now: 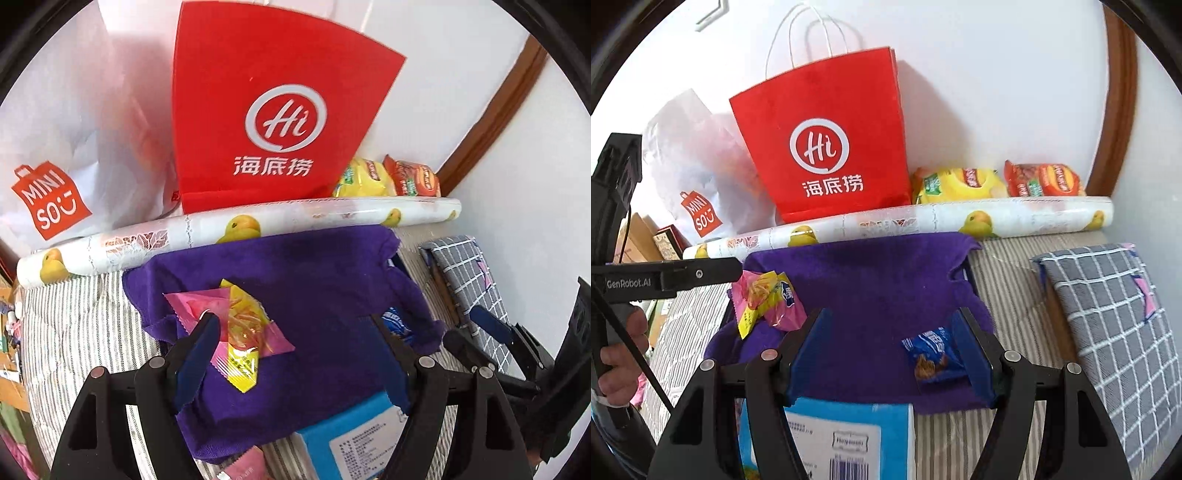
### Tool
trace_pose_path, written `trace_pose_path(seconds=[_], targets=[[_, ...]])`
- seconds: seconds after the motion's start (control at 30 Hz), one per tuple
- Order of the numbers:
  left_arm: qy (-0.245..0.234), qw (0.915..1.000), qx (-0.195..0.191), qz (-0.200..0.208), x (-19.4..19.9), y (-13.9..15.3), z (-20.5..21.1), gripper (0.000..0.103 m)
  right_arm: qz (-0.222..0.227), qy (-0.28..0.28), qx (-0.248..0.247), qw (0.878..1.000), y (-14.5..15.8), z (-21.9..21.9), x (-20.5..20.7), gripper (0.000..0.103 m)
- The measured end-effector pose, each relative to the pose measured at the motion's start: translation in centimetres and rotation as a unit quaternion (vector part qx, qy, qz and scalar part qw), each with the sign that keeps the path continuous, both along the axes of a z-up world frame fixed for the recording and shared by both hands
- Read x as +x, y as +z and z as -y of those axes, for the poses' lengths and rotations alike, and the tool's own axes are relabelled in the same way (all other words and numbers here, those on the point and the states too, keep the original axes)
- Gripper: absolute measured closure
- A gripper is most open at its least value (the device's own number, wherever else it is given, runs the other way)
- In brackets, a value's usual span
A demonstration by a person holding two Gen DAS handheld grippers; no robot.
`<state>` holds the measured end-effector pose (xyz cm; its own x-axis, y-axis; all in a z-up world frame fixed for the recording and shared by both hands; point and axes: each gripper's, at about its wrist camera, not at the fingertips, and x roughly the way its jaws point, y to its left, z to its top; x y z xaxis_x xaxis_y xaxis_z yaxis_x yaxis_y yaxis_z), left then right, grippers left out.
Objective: Organize snacks
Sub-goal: 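Lower the chip bag onto the purple towel and open the left tool, then move the right tool to the pink JOWO packet while the left tool reaches the white ice-cream packet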
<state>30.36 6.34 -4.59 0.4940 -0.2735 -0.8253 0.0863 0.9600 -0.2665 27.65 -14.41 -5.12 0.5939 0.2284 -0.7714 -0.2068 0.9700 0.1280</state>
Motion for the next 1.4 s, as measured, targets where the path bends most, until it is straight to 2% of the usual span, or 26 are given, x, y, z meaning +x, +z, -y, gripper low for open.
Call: trace_pose_path(seconds=[0.17,0.43,0.7,0.87,1.07,1.4], targets=[[-0.007,0.9998,-0.002,0.018,-1.3,1.5,0.6,0.025,0.012,-0.02,-0.007,1.0,0.8,1.0,-2.0,0.034],[-0.027,0.9992,-0.003,0.027,-3.7,4.1,1.8,0.025,-0.001,-0.049,0.017,0.999,1.9,3.4,-5.8,0.034],[-0.037,0.9976,0.008,0.058,-6.7,6.6,2.5,0.025,0.007,-0.065,0.035,0.997,3.0,5.4,-9.7,0.034],[-0.035,0.998,0.017,0.051,-8.2,6.2,2.2,0.025,-0.003,-0.064,0.038,0.997,2.7,5.7,-11.1,0.034],[-0.004,0.999,0.009,0.044,-10.6,5.4,0.1,0.025,-0.025,-0.047,0.029,0.998,1.3,4.9,-12.3,0.034],[0.035,0.9989,-0.006,0.029,-14.4,3.1,-2.4,0.027,-0.02,-0.025,0.038,0.999,0.7,3.7,-15.1,0.034]])
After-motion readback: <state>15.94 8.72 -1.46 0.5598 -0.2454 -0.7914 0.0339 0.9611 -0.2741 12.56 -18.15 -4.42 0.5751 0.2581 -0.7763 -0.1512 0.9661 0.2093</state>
